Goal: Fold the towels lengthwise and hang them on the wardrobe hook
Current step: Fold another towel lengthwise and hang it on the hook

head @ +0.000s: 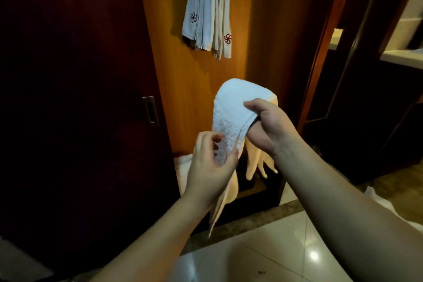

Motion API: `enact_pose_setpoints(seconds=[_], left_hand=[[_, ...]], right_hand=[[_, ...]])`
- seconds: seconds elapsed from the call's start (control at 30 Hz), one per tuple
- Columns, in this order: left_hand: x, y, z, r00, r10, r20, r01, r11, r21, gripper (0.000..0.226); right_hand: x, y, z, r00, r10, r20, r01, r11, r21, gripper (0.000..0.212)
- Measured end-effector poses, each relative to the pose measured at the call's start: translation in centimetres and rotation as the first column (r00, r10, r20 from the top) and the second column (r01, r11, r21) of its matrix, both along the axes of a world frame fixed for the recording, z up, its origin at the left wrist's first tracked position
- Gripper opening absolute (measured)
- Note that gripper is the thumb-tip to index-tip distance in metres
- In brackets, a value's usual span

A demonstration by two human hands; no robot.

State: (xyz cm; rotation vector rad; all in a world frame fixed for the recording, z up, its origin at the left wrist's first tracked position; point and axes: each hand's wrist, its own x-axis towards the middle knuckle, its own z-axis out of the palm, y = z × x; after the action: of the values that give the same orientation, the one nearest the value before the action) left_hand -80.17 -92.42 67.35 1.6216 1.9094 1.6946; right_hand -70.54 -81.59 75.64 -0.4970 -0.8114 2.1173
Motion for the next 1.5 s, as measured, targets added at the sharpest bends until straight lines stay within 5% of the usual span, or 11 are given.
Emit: enact_pose_setpoints(seconds=[0.13, 0.37, 0.5, 0.63, 0.73, 1.0, 1.13, 1.23, 1.5], left_hand=[[0.1, 1.4, 0.5, 0.992, 0.077, -0.103, -0.081, 0.996, -0.03, 0.035], [0.4, 2.3, 1.5, 0.978, 0.137, -0.16, -0.138, 0.99, 0.001, 0.033], [-0.2, 2.5, 2.3, 0.974, 0.148, -0.172, -0.158, 0.986, -0.046, 0.014], [-0.8, 2.1, 2.6, 0.957, 0.159, -0.245, -0.177, 0.983, -0.055, 0.007], [-0.6, 1.8, 2.0, 0.921, 0.157, -0.356, -0.157, 0.987, 0.029, 0.015], [1.7, 1.2, -0.1, 0.856, 0.183, -0.483, -0.094, 0.975, 0.203, 0.021], [2.3, 1.8, -1.1, 0.984, 0.055, -0.172, -0.043, 0.996, 0.073, 0.02], [2.3, 2.2, -0.9, 0.998, 0.046, 0.034, -0.041, 0.99, -0.132, 0.039], [-3.0, 3.8, -2.7, 0.913, 0.24, -0.329, -0.338, 0.897, -0.284, 0.014]], right_hand=[[-0.7, -0.3, 0.5, 0.996, -0.053, -0.075, 0.05, 0.998, -0.036, 0.073], [-0.7, -0.6, 1.9, 0.989, -0.09, -0.117, 0.089, 0.996, -0.012, 0.068], [-0.7, -1.0, 2.4, 0.992, -0.127, -0.021, 0.128, 0.991, 0.049, 0.032], [-0.8, -0.6, 2.5, 0.945, -0.284, 0.161, 0.254, 0.949, 0.186, 0.033], [-1.2, -0.7, 2.3, 0.858, -0.407, 0.314, 0.292, 0.888, 0.355, 0.011], [-1.9, -1.4, 2.5, 0.743, -0.501, 0.444, 0.186, 0.792, 0.582, 0.04], [-2.0, -1.8, 2.6, 0.745, -0.492, 0.45, 0.175, 0.796, 0.579, 0.037], [-2.0, -2.1, 2.8, 0.738, -0.484, 0.47, 0.163, 0.804, 0.572, 0.043], [0.0, 0.9, 2.8, 0.742, -0.542, 0.395, 0.345, 0.813, 0.468, 0.011]])
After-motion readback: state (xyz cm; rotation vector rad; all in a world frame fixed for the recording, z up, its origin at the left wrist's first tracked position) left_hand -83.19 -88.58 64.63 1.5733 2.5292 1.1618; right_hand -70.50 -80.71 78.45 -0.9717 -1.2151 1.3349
